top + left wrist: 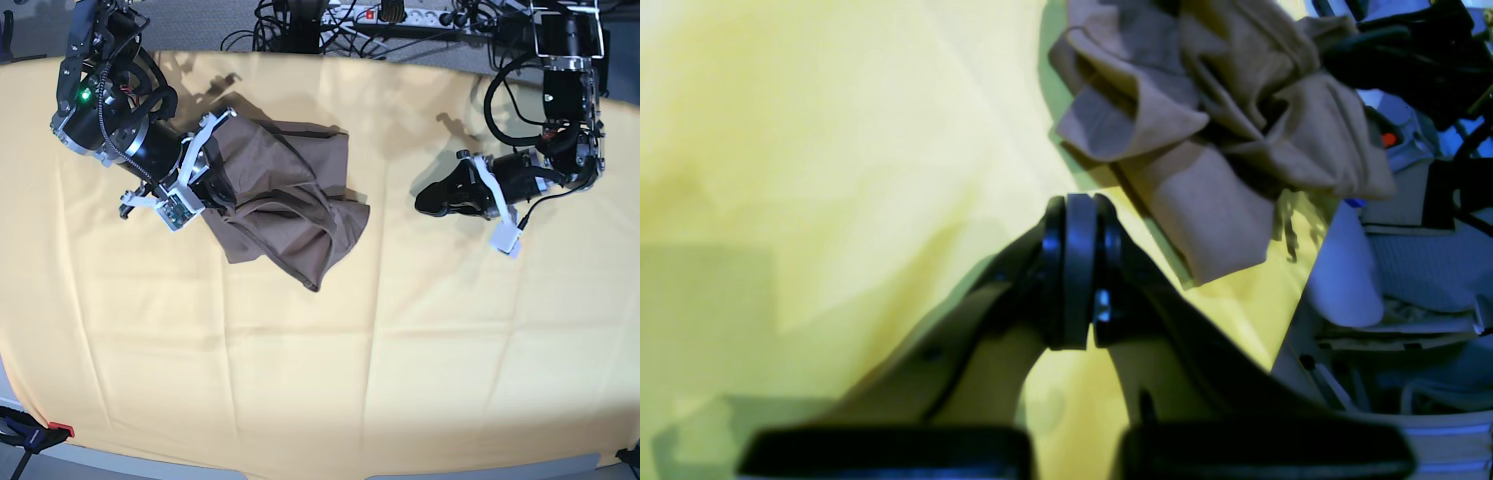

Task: Fold the T-shirt properly
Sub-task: 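Drag the folded bundle away from the left gripper with the right gripper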

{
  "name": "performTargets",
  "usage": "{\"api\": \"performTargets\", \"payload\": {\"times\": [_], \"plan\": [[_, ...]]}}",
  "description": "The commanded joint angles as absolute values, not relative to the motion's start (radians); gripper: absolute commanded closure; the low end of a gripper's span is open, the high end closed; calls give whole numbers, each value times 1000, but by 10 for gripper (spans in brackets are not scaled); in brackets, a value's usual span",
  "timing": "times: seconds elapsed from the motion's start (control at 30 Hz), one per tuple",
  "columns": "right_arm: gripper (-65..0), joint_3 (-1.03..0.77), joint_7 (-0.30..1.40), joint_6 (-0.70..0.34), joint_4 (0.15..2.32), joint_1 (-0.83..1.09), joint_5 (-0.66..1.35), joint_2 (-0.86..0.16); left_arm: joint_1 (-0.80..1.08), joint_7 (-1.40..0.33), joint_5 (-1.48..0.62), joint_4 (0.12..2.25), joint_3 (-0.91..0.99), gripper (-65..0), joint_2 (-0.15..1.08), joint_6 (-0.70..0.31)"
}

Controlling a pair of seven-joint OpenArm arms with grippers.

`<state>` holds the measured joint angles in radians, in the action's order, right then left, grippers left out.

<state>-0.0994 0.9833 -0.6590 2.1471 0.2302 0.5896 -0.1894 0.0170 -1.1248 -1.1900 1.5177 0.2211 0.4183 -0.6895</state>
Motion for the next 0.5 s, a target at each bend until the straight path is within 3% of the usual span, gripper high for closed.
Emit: {"api": "performTargets", "payload": {"times": [0.0, 0.23, 0.47], "plan": [[0, -103, 944, -663, 2165, 218, 633, -197, 3, -1106, -1225, 1534, 226, 0, 435, -698], [0, -103, 1071, -698, 2199, 219, 1039, -182, 3, -1107, -1232, 1534, 226, 0, 435, -698], [0, 33, 1085, -698, 2196, 221, 1028, -147, 2, -1106, -1255, 1534, 226, 0, 435, -698]]}}
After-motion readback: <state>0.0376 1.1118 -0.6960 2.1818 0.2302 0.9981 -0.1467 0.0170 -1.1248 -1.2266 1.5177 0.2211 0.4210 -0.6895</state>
